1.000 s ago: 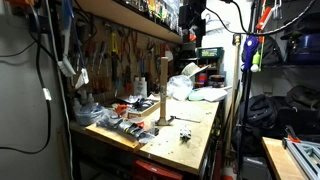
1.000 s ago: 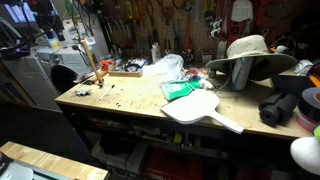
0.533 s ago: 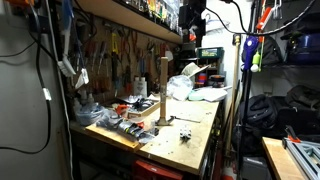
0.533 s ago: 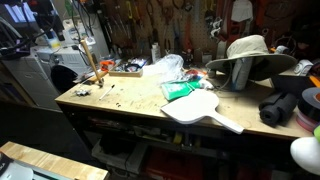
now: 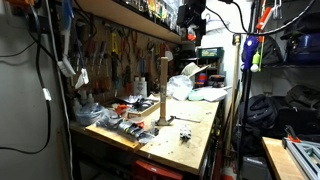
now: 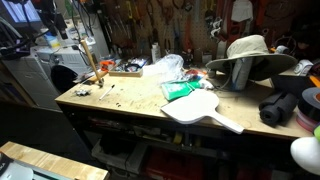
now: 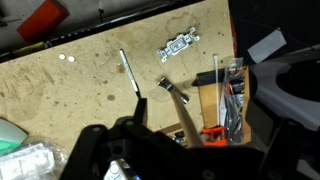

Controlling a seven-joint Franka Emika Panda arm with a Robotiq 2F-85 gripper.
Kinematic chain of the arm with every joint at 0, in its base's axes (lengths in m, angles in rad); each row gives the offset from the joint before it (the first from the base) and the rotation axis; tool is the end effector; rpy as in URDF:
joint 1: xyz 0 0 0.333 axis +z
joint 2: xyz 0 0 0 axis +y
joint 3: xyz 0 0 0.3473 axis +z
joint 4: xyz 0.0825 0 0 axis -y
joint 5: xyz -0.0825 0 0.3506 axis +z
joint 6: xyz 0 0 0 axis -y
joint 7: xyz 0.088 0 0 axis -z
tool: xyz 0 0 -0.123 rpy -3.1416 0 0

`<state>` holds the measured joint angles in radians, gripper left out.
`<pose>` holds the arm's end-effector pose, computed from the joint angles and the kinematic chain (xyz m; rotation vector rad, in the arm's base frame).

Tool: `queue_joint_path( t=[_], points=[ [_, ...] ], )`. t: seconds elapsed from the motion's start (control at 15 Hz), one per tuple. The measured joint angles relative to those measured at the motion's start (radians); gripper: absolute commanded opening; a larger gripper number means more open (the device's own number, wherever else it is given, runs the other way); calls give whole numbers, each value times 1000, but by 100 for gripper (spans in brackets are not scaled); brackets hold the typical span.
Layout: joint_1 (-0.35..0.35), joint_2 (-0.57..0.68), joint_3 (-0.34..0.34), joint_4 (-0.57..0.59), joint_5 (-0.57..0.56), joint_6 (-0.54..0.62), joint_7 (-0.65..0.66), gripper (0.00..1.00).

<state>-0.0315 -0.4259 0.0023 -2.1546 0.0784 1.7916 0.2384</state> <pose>0.3865 -0.0032 0.5928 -3.0278 0.4306 -0.0836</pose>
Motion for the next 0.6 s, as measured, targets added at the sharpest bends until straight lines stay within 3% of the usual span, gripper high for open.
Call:
queue_joint_path(
  t=[0.33, 0.6],
  points=[
    [-85, -3, -123, 11, 73, 47, 3, 100],
    [-163, -3, -204, 7, 64, 86, -28, 100]
  ],
)
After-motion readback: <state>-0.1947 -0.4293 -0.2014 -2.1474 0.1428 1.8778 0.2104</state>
